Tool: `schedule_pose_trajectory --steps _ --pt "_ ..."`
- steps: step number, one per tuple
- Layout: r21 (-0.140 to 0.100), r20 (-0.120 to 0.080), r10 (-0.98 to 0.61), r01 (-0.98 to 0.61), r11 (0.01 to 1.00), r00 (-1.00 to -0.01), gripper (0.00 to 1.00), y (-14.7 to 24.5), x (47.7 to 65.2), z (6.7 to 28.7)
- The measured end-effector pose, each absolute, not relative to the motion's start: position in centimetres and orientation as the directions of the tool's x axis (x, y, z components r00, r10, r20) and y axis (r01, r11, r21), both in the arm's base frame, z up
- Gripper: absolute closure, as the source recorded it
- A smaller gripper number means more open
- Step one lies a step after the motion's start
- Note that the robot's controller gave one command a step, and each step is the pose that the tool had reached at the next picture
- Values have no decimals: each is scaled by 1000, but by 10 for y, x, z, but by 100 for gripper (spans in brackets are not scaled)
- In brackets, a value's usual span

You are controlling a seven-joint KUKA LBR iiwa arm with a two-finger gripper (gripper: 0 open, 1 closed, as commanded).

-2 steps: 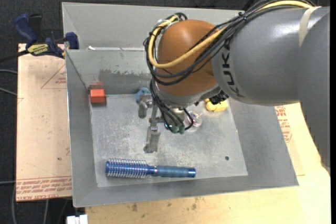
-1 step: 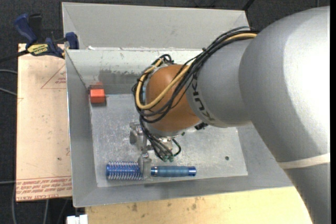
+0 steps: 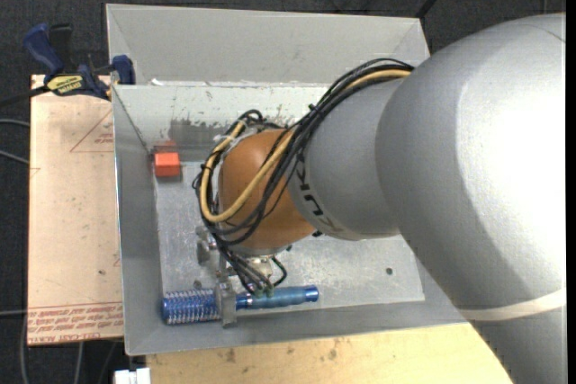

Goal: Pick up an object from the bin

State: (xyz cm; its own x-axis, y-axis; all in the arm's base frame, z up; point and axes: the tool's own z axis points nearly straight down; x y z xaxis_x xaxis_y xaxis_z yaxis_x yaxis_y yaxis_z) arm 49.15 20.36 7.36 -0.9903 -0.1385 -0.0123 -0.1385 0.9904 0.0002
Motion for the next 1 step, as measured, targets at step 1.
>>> schedule_pose_trajectory --steps 1 --pt "-1 -6 -130 -130 991 -991 100 200 492 74"
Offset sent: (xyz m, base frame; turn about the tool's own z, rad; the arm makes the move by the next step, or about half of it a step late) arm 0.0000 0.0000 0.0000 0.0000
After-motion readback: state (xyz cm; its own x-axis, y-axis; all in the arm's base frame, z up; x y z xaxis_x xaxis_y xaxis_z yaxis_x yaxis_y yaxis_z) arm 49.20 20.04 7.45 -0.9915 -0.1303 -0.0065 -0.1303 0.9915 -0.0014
